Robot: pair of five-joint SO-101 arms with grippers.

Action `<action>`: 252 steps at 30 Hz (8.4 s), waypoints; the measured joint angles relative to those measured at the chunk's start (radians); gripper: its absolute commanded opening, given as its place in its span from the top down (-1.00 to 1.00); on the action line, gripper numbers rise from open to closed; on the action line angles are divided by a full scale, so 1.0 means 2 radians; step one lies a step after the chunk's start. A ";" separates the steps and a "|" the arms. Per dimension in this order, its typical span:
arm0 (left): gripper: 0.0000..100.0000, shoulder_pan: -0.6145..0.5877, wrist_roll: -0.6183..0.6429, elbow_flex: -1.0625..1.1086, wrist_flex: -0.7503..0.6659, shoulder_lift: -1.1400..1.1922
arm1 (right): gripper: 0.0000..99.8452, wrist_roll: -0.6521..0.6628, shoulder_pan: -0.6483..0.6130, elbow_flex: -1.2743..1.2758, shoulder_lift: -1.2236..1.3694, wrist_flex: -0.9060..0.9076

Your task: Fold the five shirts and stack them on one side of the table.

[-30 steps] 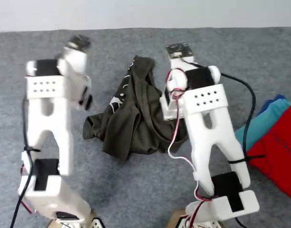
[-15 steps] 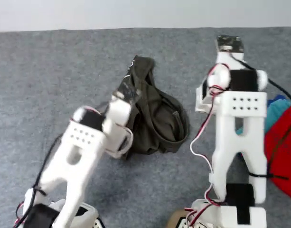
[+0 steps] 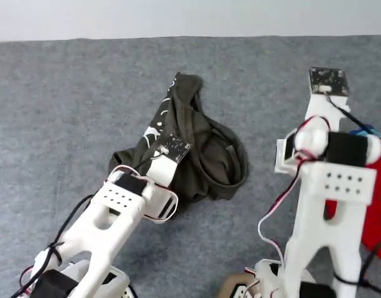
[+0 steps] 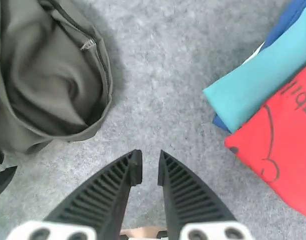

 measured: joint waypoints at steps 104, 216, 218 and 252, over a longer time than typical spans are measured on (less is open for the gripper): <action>0.99 -0.565 -0.305 -0.289 0.328 -0.006 | 0.73 -0.052 -0.432 -0.751 0.873 -0.182; 0.99 -0.485 -0.245 -0.252 0.195 -0.006 | 0.98 0.133 -0.333 -0.858 0.771 -0.148; 0.99 -0.478 -0.231 -0.254 0.195 -0.006 | 0.98 0.133 -0.317 -0.865 0.768 -0.125; 0.99 -0.336 -0.097 -0.765 0.098 -0.006 | 0.98 0.133 -0.147 -0.870 0.413 -0.084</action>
